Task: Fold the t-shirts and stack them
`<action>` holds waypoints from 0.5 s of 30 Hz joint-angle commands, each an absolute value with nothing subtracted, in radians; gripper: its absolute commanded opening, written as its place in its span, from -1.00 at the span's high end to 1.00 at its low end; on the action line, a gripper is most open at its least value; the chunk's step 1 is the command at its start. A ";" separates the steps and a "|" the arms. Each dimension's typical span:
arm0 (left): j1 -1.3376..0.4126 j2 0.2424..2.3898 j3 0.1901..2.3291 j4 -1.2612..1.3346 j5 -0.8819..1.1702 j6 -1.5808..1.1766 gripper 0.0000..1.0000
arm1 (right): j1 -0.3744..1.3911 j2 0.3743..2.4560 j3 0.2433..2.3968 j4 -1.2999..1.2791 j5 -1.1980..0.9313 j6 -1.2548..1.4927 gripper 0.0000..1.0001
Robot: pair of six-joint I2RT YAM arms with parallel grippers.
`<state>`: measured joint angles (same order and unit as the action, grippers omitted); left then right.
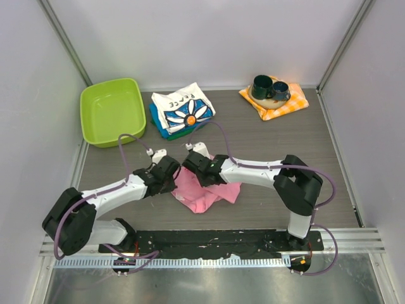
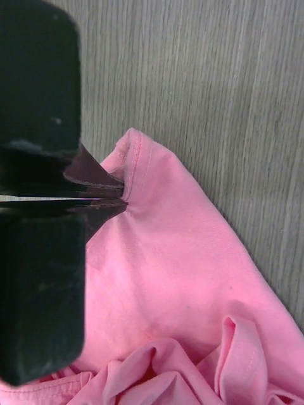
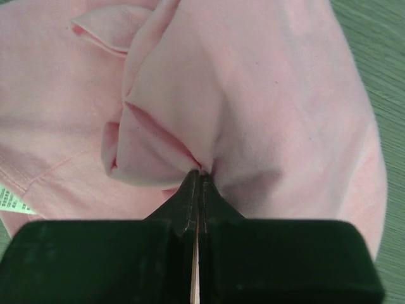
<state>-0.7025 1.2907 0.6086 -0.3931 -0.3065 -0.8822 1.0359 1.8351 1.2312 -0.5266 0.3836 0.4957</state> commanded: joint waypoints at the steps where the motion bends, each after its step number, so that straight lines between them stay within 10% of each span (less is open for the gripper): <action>1: -0.707 1.186 0.667 -0.417 -0.391 -0.874 1.00 | 1.032 1.700 1.218 -0.529 0.469 0.497 0.98; 15: -0.654 0.783 1.076 -0.831 -0.661 -0.721 1.00 | 0.979 1.194 1.377 -0.796 0.885 0.472 0.99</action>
<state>-0.6781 0.8520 0.9493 -0.6964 -0.5205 -0.7994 1.0149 1.3357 1.3098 -0.6857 0.6636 0.4744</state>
